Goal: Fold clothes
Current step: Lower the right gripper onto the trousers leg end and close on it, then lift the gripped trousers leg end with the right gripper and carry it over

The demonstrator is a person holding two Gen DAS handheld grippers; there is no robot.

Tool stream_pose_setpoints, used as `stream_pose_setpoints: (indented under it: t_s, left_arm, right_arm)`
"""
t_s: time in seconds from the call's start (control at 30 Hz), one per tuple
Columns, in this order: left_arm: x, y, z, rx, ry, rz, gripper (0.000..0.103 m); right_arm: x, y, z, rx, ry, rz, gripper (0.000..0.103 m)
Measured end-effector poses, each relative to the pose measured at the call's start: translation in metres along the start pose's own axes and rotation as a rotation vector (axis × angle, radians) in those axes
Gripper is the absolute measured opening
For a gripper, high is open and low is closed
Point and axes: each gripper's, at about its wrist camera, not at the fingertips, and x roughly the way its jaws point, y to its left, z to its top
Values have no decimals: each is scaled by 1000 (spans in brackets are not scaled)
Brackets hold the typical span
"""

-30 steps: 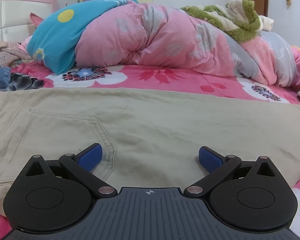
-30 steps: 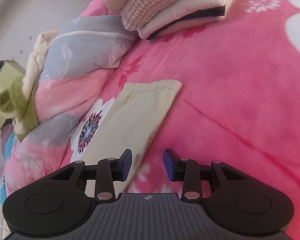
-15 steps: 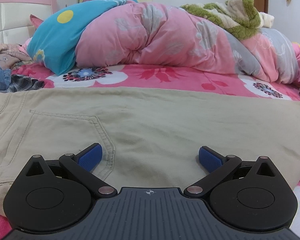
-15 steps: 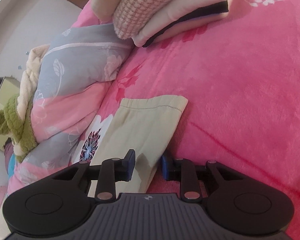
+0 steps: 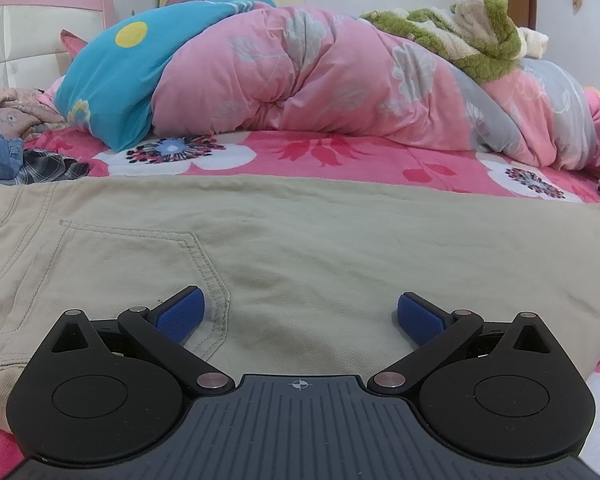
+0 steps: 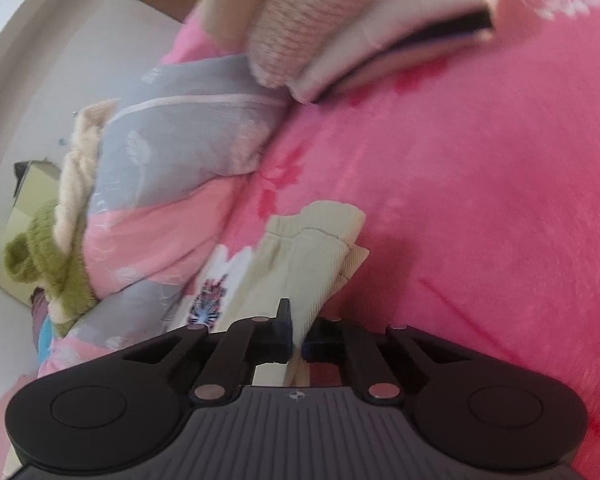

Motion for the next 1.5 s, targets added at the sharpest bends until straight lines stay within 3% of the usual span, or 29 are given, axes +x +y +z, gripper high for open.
stream_pose_setpoints:
  t_s: [0.2, 0.4, 0.53, 0.67, 0.77, 0.87, 0.97, 1.5]
  left_arm:
    - [-2, 4, -1, -20, -15, -21, 103]
    - [-4, 7, -1, -37, -30, -42, 103]
    - [-5, 8, -1, -43, -37, -52, 103]
    - [-5, 8, -1, -47, -40, -57, 103]
    - [-5, 8, -2, -47, -41, -58, 103]
    - [-5, 8, -2, -47, -42, -57, 103]
    - [-5, 8, -2, -45, -41, -55, 103]
    - [-4, 6, -3, -39, -39, -46, 103]
  right_arm:
    - [-24, 80, -17, -247, -25, 83, 4]
    - [-39, 161, -61, -446, 21, 214, 4]
    - [-46, 204, -118, -639, 88, 270, 4]
    - [-49, 233, -209, -1024, 144, 239, 4]
    - [-42, 229, -280, -1294, 204, 188, 4]
    - [-33, 213, -328, -1481, 201, 118, 4]
    - [-37, 209, -339, -1533, 150, 105, 4]
    - [-35, 204, -345, -1536, 106, 100, 4]
